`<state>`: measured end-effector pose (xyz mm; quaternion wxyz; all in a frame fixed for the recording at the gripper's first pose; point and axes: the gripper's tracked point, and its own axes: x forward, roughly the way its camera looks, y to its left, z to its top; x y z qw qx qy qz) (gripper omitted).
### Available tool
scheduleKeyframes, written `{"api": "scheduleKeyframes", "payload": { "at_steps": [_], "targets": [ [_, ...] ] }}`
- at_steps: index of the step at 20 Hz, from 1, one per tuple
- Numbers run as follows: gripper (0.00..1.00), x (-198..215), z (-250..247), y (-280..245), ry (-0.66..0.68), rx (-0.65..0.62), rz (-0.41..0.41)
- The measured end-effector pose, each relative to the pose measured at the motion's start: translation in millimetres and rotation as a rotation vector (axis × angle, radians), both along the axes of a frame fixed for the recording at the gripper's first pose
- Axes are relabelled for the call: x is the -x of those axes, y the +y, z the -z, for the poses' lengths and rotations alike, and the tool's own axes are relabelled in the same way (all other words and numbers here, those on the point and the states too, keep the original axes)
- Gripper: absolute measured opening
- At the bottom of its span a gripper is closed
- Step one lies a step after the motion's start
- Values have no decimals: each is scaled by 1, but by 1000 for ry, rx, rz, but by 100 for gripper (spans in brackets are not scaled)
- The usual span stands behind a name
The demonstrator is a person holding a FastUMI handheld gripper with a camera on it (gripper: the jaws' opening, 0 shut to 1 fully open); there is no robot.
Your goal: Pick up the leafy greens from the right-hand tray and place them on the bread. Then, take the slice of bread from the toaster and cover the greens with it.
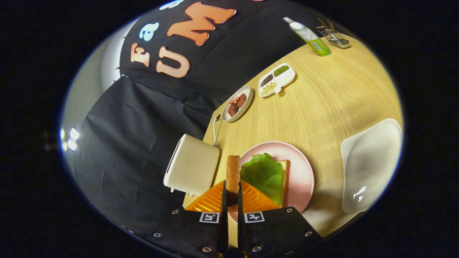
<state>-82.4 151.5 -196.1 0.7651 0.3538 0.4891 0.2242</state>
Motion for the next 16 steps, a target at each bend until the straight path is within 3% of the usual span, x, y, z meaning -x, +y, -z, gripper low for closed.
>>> {"api": "scheduleKeyframes", "payload": {
  "at_steps": [11,16],
  "targets": [
    [11,-2,25,-14,54,-25,68],
    [17,-19,15,-24,-10,3,122]
  ]
}}
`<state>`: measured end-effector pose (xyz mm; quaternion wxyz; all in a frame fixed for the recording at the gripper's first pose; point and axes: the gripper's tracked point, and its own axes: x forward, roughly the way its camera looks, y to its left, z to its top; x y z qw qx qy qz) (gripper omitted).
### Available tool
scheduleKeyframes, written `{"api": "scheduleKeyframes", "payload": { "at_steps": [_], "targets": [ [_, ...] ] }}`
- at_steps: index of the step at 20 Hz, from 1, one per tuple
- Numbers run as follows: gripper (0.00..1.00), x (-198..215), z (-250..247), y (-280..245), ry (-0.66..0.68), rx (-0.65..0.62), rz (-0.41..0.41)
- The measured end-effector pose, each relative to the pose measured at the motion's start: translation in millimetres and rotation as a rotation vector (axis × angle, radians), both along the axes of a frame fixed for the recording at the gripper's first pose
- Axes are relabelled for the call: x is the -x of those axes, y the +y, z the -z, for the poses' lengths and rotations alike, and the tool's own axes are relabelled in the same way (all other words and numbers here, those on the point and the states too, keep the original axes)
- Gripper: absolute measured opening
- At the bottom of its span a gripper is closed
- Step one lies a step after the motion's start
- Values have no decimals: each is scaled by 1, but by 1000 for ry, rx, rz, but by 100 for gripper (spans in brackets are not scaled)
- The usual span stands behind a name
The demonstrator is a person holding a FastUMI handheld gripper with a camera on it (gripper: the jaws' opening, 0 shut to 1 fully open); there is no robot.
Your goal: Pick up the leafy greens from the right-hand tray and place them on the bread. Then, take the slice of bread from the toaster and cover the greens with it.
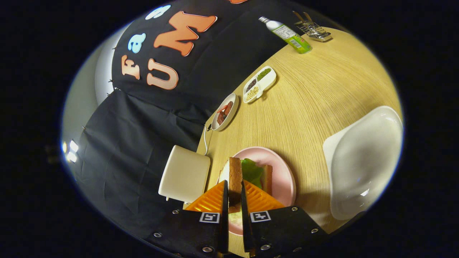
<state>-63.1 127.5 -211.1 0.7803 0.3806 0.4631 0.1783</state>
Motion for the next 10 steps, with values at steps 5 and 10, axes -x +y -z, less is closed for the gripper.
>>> {"api": "scheduleKeyframes", "payload": {
  "at_steps": [5,10],
  "targets": [
    [37,-7,-14,-16,-78,69,22],
    [57,-22,-36,-29,-226,210,30]
  ]
}}
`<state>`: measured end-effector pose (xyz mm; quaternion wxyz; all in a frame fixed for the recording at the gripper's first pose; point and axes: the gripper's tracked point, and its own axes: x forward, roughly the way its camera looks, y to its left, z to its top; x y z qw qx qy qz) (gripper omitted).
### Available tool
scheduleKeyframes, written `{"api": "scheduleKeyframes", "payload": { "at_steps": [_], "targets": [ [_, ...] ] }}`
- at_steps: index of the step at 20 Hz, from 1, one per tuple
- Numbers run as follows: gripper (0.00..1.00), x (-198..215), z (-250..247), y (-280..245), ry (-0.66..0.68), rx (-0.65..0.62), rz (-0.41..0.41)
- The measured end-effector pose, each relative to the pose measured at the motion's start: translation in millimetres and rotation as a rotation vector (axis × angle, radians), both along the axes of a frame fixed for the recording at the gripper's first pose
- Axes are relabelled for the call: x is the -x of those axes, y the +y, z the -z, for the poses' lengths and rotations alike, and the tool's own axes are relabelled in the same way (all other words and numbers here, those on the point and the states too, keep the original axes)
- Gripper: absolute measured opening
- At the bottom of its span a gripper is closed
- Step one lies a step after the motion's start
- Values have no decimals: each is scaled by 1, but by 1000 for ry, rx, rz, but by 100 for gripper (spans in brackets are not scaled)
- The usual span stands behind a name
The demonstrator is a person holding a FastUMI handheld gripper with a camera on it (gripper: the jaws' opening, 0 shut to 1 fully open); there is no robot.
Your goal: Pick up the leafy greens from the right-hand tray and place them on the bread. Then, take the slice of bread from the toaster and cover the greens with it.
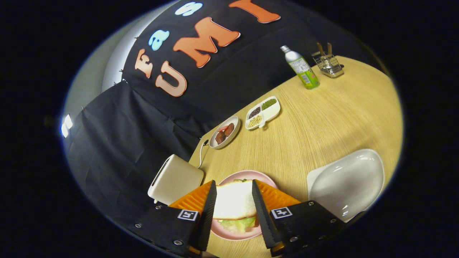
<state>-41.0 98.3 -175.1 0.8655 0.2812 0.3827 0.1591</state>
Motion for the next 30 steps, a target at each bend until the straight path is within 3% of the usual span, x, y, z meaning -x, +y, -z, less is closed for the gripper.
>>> {"api": "scheduleKeyframes", "payload": {
  "at_steps": [2,7,11,19,22,30],
  "targets": [
    [67,-7,-10,-6,-64,69,6],
    [78,-24,-47,-17,-267,217,38],
    [81,-33,-80,-27,-443,375,73],
    [84,-37,-114,-24,-646,529,163],
    [85,-37,-119,-24,-698,599,202],
    [85,-33,-113,-10,-743,636,215]
  ]
}}
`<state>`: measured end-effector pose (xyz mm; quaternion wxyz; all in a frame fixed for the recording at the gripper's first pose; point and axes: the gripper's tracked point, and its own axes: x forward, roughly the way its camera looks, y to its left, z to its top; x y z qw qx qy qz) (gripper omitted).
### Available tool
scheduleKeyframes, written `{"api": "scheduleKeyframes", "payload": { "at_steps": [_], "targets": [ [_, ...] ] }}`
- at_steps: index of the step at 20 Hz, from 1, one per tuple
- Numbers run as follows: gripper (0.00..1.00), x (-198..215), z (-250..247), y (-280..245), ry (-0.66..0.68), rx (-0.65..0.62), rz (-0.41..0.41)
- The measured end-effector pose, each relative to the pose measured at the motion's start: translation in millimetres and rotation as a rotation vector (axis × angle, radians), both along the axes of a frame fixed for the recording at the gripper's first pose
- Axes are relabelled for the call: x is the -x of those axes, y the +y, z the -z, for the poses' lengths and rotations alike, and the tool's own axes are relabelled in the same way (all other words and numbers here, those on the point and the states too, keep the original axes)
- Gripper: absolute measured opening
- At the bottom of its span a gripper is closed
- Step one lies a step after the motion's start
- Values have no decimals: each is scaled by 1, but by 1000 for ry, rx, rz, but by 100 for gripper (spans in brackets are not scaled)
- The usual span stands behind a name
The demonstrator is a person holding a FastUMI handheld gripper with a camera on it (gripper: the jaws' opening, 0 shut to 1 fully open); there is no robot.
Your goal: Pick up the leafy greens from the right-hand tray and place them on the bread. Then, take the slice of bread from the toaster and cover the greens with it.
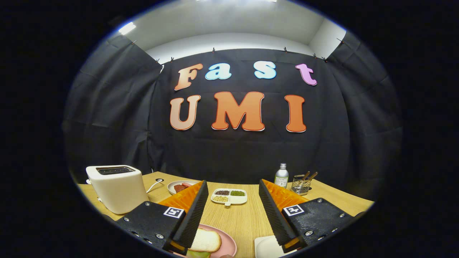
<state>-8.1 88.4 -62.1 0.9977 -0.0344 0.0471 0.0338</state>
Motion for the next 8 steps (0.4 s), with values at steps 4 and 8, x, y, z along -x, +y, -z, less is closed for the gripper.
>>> {"api": "scheduleKeyframes", "payload": {
  "at_steps": [4,8],
  "targets": [
    [85,1,8,9,-3,-22,10],
    [85,1,11,16,-5,-20,5]
  ]
}}
